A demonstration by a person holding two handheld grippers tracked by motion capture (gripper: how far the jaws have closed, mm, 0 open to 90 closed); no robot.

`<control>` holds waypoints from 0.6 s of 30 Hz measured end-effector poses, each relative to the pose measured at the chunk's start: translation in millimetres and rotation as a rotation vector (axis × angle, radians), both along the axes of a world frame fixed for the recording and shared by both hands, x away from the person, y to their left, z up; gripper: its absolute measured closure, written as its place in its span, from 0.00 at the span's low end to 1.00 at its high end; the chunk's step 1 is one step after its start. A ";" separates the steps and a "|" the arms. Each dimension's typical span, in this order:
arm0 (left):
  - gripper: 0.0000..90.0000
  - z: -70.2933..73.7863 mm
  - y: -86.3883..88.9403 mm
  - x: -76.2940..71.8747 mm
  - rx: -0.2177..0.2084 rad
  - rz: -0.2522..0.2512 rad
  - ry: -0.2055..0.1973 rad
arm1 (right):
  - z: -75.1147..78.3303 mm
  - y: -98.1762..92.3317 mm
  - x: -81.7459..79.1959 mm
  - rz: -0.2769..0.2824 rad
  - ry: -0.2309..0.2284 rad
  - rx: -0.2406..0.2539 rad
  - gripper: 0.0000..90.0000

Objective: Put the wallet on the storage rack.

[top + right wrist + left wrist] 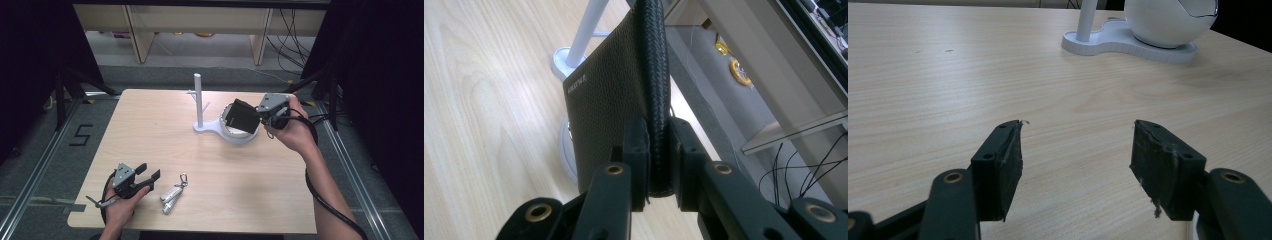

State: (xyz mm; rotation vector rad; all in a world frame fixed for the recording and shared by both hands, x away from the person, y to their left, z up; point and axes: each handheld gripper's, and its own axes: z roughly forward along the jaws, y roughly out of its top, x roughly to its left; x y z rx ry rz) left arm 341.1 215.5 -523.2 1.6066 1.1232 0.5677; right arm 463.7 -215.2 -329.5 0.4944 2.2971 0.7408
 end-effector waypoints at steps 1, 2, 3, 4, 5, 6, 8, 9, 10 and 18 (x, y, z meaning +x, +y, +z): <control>0.41 0.0 0.0 0.0 0.000 0.000 0.000 | 0.0 0.0 0.0 0.000 0.000 0.000 0.89; 0.41 0.2 -0.1 -0.3 0.003 0.003 0.002 | -0.2 -0.1 0.8 0.003 -0.002 -0.002 0.89; 0.41 0.2 0.0 -0.3 0.004 0.003 0.002 | -0.5 0.0 1.6 0.004 -0.003 -0.003 0.89; 0.41 0.3 -0.1 -0.3 0.004 0.003 0.002 | -0.9 0.1 2.3 -0.001 -0.004 -0.002 0.89; 0.41 0.3 -0.3 -0.4 0.003 0.003 0.002 | -1.3 0.3 2.9 -0.001 -0.003 -0.003 0.89; 0.41 0.3 -0.4 -0.4 0.003 0.004 0.002 | -1.8 0.6 3.4 -0.004 -0.001 -0.004 0.89; 0.41 0.3 -0.5 -0.4 0.004 0.003 0.003 | -3.0 1.2 4.8 -0.009 0.003 -0.002 0.89; 0.41 0.3 -0.5 -0.3 0.006 0.003 0.003 | -3.5 1.4 6.1 -0.010 0.002 -0.004 0.89; 0.41 0.3 -0.5 -0.4 0.004 0.002 0.003 | -4.1 1.6 7.8 -0.005 -0.006 -0.010 0.89; 0.41 0.3 -0.5 -0.5 0.004 0.002 0.002 | -8.6 4.4 16.5 -0.021 0.002 -0.029 0.89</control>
